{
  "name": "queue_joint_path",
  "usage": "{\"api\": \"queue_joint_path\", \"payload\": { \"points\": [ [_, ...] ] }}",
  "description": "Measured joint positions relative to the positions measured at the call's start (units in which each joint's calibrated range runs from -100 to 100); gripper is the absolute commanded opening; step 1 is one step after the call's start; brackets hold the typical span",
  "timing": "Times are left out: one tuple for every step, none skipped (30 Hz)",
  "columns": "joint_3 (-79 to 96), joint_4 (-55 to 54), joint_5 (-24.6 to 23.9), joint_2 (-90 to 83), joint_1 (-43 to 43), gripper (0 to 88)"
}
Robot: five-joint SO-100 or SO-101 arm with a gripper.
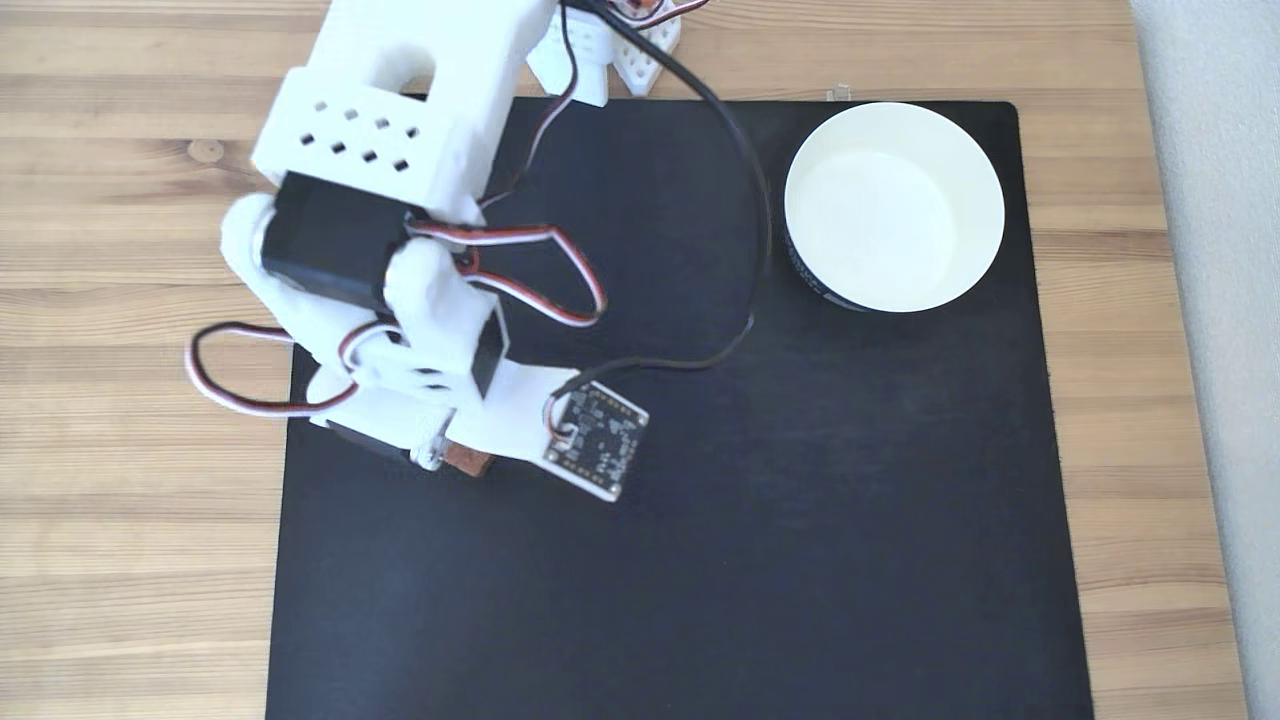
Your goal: Pick up the toy and place it on the plate
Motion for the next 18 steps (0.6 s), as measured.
{"api": "queue_joint_path", "payload": {
  "points": [
    [-0.09, 1.01, 0.0, 0.0, 0.75, 2.2],
    [-0.09, 1.77, 0.0, 0.0, 1.41, 2.2],
    [-0.19, 1.86, 0.0, 0.0, 1.83, 2.2],
    [-0.19, 1.86, 0.05, 0.0, 2.25, 2.2],
    [-0.19, 1.86, 0.05, 0.0, 2.33, 2.2],
    [-0.19, 1.86, 0.05, 0.0, 2.41, 2.2],
    [-0.19, 1.86, 0.05, 0.0, 2.5, 2.2],
    [-0.19, 1.86, 0.05, 0.0, 2.58, 2.2],
    [-0.19, 1.86, 0.05, 0.0, 2.75, 2.2],
    [-0.19, 1.86, 0.05, 0.0, 2.75, 2.2],
    [-0.19, 1.69, 0.05, 0.0, 2.75, 2.2],
    [-0.19, 1.1, 0.05, 0.0, 2.75, 2.2],
    [-0.19, 0.68, 0.05, 0.0, 2.66, 2.4],
    [-0.19, 0.0, 0.05, 0.0, 2.5, 3.3],
    [-0.19, -0.08, 0.05, 0.0, 2.33, 5.9],
    [-0.19, -0.42, 0.05, 0.0, 2.16, 11.5],
    [-0.19, -0.51, 0.05, 0.0, 1.75, 21.3],
    [-0.19, -0.42, 0.05, 0.0, 1.25, 25.7]
  ]
}}
